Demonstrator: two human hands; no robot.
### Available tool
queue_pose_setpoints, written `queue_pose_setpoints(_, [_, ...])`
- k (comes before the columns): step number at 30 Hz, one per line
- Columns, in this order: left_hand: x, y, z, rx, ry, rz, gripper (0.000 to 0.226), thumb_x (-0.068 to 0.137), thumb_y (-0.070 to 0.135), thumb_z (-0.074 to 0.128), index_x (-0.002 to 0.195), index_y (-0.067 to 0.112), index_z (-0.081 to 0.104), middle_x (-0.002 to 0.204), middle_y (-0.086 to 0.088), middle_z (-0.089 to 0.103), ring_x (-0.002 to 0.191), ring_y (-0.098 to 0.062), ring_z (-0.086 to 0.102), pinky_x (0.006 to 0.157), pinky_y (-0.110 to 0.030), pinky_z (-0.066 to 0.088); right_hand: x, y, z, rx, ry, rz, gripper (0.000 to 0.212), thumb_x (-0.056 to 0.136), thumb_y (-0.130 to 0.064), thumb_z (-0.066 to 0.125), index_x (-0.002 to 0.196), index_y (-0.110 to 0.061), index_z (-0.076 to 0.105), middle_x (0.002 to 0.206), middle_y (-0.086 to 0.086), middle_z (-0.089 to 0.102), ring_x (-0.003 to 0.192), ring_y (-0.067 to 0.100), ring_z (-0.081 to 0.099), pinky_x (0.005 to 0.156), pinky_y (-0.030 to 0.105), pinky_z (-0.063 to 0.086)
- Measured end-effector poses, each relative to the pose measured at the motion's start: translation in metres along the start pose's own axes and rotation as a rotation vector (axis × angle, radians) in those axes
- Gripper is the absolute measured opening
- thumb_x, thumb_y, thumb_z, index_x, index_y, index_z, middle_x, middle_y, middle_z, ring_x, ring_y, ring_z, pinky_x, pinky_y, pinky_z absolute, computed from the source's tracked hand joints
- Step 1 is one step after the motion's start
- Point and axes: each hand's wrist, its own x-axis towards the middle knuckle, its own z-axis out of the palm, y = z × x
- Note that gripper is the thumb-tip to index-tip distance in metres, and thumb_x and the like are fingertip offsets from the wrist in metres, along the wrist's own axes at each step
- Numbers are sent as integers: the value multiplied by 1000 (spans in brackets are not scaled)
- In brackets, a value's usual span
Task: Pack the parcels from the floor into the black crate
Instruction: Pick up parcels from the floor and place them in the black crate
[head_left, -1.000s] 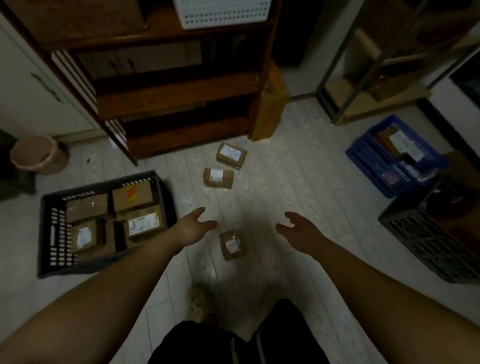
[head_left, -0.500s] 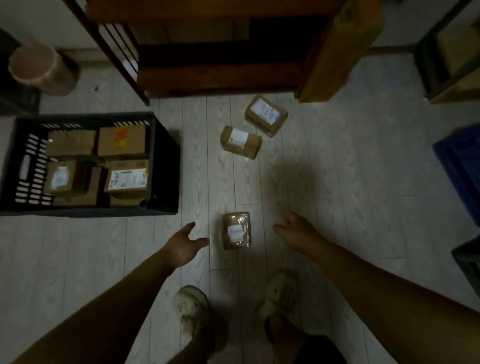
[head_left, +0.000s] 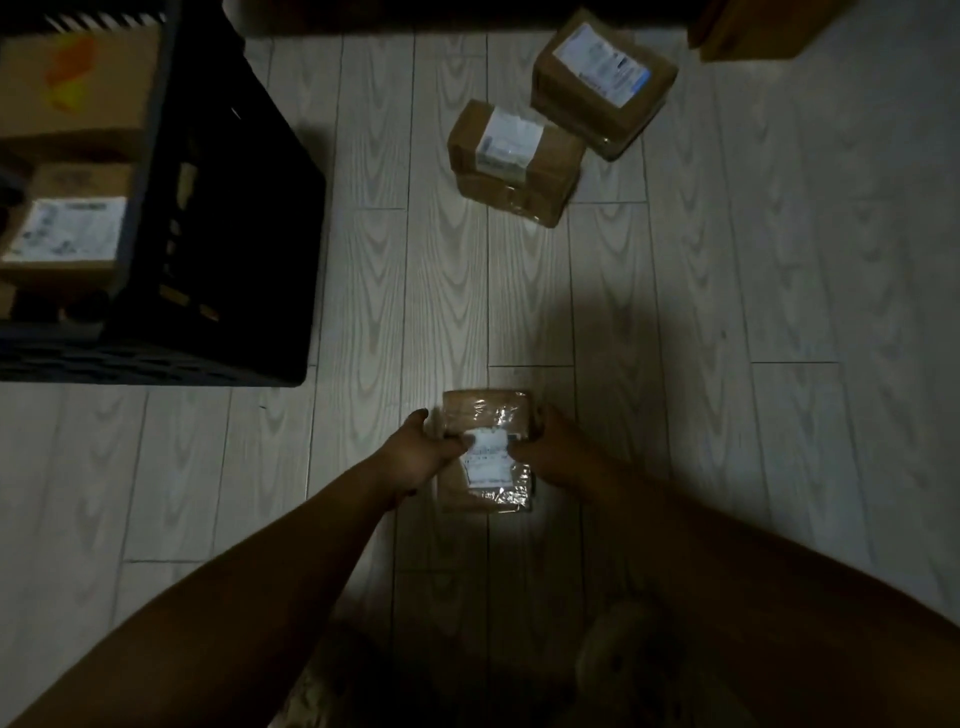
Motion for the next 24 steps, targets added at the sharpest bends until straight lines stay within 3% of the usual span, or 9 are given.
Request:
queue_pose_setpoints(3, [28, -14, 6, -11, -60, -10, 15, 85, 28, 64, 86, 35, 51, 83, 16, 62, 61, 7, 61, 45, -17, 47, 27, 10, 7, 60, -32, 13, 48, 88, -5, 59, 133, -13, 45, 130, 14, 55, 114, 28, 58, 89, 39, 52])
queue_pose_setpoints(6, [44, -17, 9, -95, -115, -24, 27, 84, 20, 64, 110, 24, 55, 102, -3, 69, 87, -18, 68, 73, -42, 57, 41, 18, 7, 108, -38, 8, 54, 88, -5, 59, 137, -16, 39, 131, 14, 53, 113, 29, 57, 89, 42, 52])
queue_pose_setpoints(8, [46, -15, 10, -184, -113, -20, 44, 83, 17, 65, 124, 16, 47, 109, -6, 67, 91, -21, 69, 70, -40, 58, 41, 16, 5, 119, -14, -20, 54, 89, -6, 58, 138, -17, 38, 132, 13, 53, 112, 28, 57, 84, 37, 53])
queue_pose_setpoints(11, [31, -3, 5, -266, -77, 24, 51, 85, 21, 63, 130, 21, 40, 110, -2, 65, 88, -17, 68, 57, -30, 56, 28, 0, 1, 173, 27, -78, 54, 91, -8, 56, 139, -20, 36, 132, 10, 52, 111, 27, 57, 83, 37, 53])
queue_pose_setpoints(15, [-27, 32, -12, -312, -88, 99, 63, 82, 28, 67, 136, 29, 35, 119, -5, 62, 99, -22, 65, 73, -34, 57, -32, -45, -11, 212, 123, -155, 48, 94, -14, 52, 139, -24, 36, 118, -1, 55, 86, 8, 57, 62, 21, 45])
queue_pose_setpoints(17, [-71, 56, -26, -317, -108, 141, 68, 79, 26, 70, 136, 33, 35, 120, -3, 62, 100, -21, 65, 76, -35, 56, -77, -71, -16, 218, 149, -199, 44, 95, -18, 50, 137, -25, 37, 114, -3, 55, 83, 2, 54, 63, 19, 44])
queue_pose_setpoints(20, [-147, 94, -52, -369, -124, 183, 65, 79, 19, 70, 133, 35, 40, 115, -3, 65, 96, -20, 68, 69, -34, 58, -156, -117, -18, 243, 183, -258, 39, 97, -27, 48, 134, -33, 38, 109, -10, 54, 84, -2, 54, 63, 15, 43])
queue_pose_setpoints(24, [-258, 149, -96, -381, -88, 224, 65, 80, 20, 69, 136, 33, 38, 117, -4, 65, 99, -24, 67, 83, -47, 55, -270, -186, -21, 258, 232, -318, 47, 92, -40, 54, 135, -42, 37, 114, -12, 55, 90, -1, 55, 65, 17, 44])
